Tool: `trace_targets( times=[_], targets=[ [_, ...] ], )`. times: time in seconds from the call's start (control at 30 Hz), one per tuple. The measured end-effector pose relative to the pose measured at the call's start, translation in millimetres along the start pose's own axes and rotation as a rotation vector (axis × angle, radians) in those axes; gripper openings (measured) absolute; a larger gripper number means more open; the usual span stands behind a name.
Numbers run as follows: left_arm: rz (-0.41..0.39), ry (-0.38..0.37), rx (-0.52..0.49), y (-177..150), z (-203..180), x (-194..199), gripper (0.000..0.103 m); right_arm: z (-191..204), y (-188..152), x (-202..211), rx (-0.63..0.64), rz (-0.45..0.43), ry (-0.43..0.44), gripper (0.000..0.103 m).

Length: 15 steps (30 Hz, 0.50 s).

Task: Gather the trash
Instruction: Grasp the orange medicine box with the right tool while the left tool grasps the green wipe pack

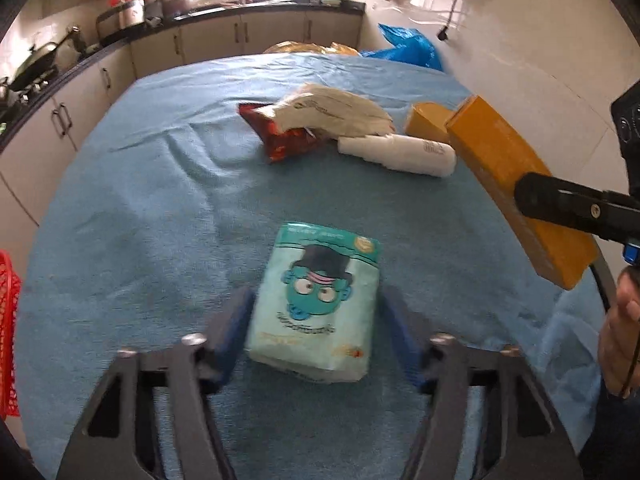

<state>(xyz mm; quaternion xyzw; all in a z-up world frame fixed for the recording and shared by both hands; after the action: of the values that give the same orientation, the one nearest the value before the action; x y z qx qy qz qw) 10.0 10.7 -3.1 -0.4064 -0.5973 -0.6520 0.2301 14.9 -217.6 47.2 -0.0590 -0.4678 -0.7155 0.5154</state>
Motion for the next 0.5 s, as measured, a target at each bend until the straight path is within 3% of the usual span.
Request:
trace_targets(
  times=[0.2, 0.3, 0.5],
  targets=[
    [-0.038, -0.013, 0.058, -4.8, 15.9, 7.3, 0.035, 4.3, -2.9, -7.4, 0.025, 0.015, -0.035, 0.051],
    [-0.093, -0.001, 0.117, -4.8, 29.5, 13.7, 0.033, 7.0, -4.6, -10.2, 0.047, 0.012, -0.059, 0.051],
    [-0.266, 0.137, 0.202, 1.6, 51.2, 37.0, 0.034, 20.6, -6.0, -19.2, 0.097, -0.001, -0.13, 0.051]
  ],
)
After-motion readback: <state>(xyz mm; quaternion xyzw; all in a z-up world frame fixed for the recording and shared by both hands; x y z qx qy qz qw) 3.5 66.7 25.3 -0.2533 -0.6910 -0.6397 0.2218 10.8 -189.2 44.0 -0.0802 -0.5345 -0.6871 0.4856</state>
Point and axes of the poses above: each gripper's, at about its wrist camera, not at the fingertips, and x roughly against the way its jaws point, z to its left, y to its top, the point moved 2 cm from there along -x, roughly the way its jaws point, and after that the axes turned 2 degrees about y, right-handed, at the moved point
